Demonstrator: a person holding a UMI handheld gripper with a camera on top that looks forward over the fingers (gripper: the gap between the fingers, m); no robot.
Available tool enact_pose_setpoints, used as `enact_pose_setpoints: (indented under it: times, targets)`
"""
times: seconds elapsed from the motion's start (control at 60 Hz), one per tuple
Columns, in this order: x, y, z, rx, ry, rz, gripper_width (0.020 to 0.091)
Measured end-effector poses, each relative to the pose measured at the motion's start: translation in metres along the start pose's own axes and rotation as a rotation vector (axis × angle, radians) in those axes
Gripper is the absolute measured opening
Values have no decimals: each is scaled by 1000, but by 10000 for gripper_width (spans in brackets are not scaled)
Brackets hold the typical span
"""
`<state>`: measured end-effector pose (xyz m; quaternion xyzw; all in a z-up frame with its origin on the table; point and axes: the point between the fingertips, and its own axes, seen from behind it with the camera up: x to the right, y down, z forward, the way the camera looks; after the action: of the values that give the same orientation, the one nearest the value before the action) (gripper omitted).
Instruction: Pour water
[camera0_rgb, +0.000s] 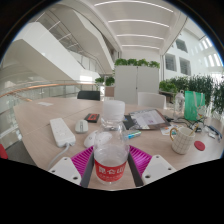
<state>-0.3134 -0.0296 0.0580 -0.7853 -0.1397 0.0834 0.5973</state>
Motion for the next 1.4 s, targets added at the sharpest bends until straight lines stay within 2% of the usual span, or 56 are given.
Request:
enact_pose_setpoints:
  times: [0.017, 0.033, 0.133, 0.3, 0.4, 0.483, 0.5, 0.517, 0.583, 0.683, 0.7, 0.717, 0.767, 0.783, 0.8, 0.867, 0.983, 1.1, 1.117, 1.25, 1.317, 1.4]
  targets:
    - [-3, 2, 2, -3, -15, 4, 563]
    - [-3, 3, 2, -9, -18, 10, 539]
    - [-1, 2, 1, -15, -10, 26, 487]
    - [-11, 4, 7, -37, -64, 36, 349]
    - [-13, 2, 9, -46, -94, 18, 348]
    - [-18, -4, 13, -87, -136, 59, 349]
    - [-16, -12, 13, -79, -144, 85, 325]
    - [-14, -21, 13, -68, -150, 116, 349]
    - [5, -64, 16, -19, -168, 276, 348]
    - [59, -109, 25, 4, -168, 617, 349]
    - [69, -112, 28, 2, -168, 685, 320]
    - [76, -117, 30, -5, -162, 752, 349]
    - [99, -117, 37, -21, -181, 956, 349]
    - [107, -117, 39, -29, -187, 1032, 316]
    - [114, -116, 40, -38, -196, 1109, 350]
    - [126, -114, 49, -80, -216, 1412, 347]
    - [140, -124, 54, -131, -349, 1902, 346]
    - [164, -145, 39, -107, -492, 2231, 348]
    - [162, -145, 52, -91, -462, 2247, 347]
    - [181, -156, 50, -22, -515, 2405, 347]
    - [183, -154, 46, -19, -517, 2438, 347]
    - [178, -147, 53, -53, -495, 2433, 348]
